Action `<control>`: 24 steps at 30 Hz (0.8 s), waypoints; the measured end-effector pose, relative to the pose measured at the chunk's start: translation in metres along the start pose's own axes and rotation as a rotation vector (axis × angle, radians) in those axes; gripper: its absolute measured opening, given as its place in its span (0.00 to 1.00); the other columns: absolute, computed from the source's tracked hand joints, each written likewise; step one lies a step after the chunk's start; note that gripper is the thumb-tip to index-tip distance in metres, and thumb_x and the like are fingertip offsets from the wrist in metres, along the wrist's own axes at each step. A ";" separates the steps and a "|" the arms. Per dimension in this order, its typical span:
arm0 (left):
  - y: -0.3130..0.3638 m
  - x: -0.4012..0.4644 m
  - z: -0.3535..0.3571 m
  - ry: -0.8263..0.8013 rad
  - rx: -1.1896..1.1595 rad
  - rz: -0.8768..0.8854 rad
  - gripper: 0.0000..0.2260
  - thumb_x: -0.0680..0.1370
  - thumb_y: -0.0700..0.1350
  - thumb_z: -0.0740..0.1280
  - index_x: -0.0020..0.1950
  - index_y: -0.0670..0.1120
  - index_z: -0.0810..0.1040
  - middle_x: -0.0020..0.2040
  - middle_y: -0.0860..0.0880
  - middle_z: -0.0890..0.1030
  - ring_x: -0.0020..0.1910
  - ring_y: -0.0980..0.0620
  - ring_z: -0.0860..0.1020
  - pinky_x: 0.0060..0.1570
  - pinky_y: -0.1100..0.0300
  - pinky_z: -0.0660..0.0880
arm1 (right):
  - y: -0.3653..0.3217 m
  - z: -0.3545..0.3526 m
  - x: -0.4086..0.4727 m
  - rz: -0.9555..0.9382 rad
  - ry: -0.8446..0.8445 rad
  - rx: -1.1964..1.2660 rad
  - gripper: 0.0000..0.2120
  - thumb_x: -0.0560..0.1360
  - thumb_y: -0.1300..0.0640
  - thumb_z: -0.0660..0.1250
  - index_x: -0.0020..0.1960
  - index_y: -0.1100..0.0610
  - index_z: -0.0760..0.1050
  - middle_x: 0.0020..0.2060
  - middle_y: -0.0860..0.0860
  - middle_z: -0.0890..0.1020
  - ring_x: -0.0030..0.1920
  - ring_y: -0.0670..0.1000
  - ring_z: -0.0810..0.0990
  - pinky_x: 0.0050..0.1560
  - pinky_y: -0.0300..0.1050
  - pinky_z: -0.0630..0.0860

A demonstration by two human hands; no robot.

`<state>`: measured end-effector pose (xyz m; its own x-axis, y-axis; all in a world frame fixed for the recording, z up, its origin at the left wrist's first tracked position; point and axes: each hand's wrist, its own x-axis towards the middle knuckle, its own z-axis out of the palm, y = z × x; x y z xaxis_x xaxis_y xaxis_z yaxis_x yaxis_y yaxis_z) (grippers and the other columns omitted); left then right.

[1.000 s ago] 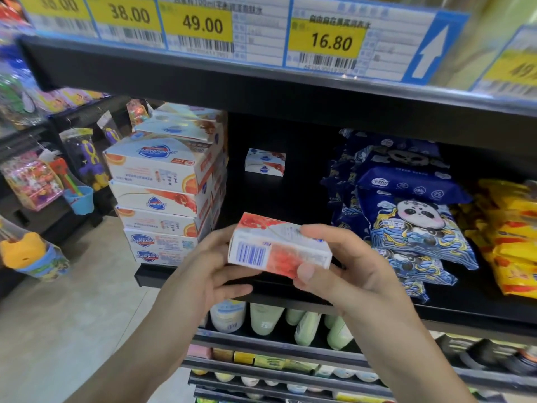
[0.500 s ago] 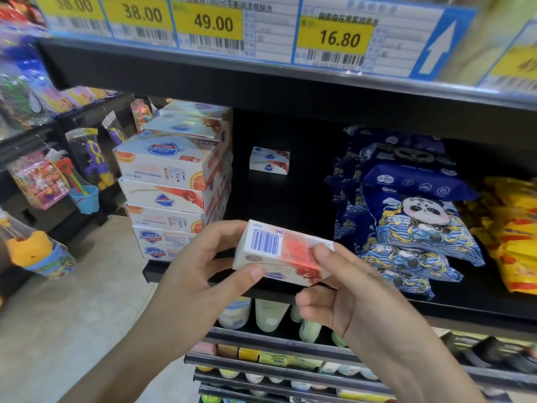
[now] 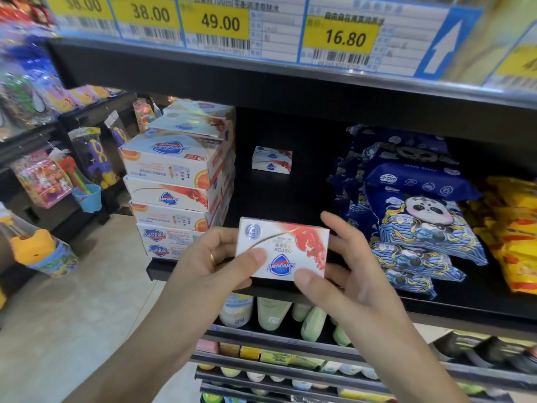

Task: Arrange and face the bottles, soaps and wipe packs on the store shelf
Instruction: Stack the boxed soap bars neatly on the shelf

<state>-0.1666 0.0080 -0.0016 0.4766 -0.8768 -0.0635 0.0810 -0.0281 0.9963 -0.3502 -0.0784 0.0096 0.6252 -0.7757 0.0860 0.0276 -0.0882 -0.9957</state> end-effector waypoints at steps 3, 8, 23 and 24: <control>-0.001 0.000 0.001 0.019 -0.023 -0.062 0.22 0.66 0.55 0.73 0.58 0.48 0.81 0.51 0.49 0.88 0.52 0.51 0.86 0.54 0.51 0.79 | 0.004 0.000 -0.003 -0.114 -0.020 -0.121 0.39 0.72 0.58 0.78 0.72 0.30 0.66 0.66 0.40 0.78 0.65 0.48 0.79 0.59 0.47 0.81; 0.003 0.001 0.003 0.029 -0.134 -0.168 0.27 0.62 0.57 0.74 0.57 0.46 0.80 0.50 0.46 0.88 0.45 0.52 0.86 0.46 0.55 0.76 | 0.004 0.001 -0.002 -0.207 0.006 -0.265 0.32 0.74 0.68 0.74 0.65 0.35 0.75 0.73 0.32 0.69 0.67 0.46 0.78 0.57 0.55 0.82; -0.006 -0.001 -0.017 0.055 0.237 -0.015 0.08 0.83 0.49 0.64 0.60 0.54 0.81 0.49 0.54 0.87 0.51 0.55 0.85 0.50 0.61 0.77 | 0.011 0.000 0.022 -0.077 0.186 -0.156 0.17 0.75 0.62 0.75 0.58 0.43 0.80 0.52 0.41 0.86 0.52 0.44 0.84 0.53 0.41 0.82; -0.011 -0.005 -0.021 0.066 0.391 0.075 0.08 0.82 0.49 0.66 0.58 0.59 0.81 0.51 0.59 0.85 0.53 0.59 0.83 0.52 0.65 0.76 | 0.011 0.002 0.029 -0.068 0.208 -0.185 0.17 0.76 0.61 0.75 0.58 0.42 0.79 0.51 0.38 0.85 0.52 0.42 0.83 0.51 0.39 0.82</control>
<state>-0.1516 0.0226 -0.0135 0.5245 -0.8512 0.0197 -0.2895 -0.1565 0.9443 -0.3303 -0.1003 0.0011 0.4525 -0.8742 0.1763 -0.0911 -0.2420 -0.9660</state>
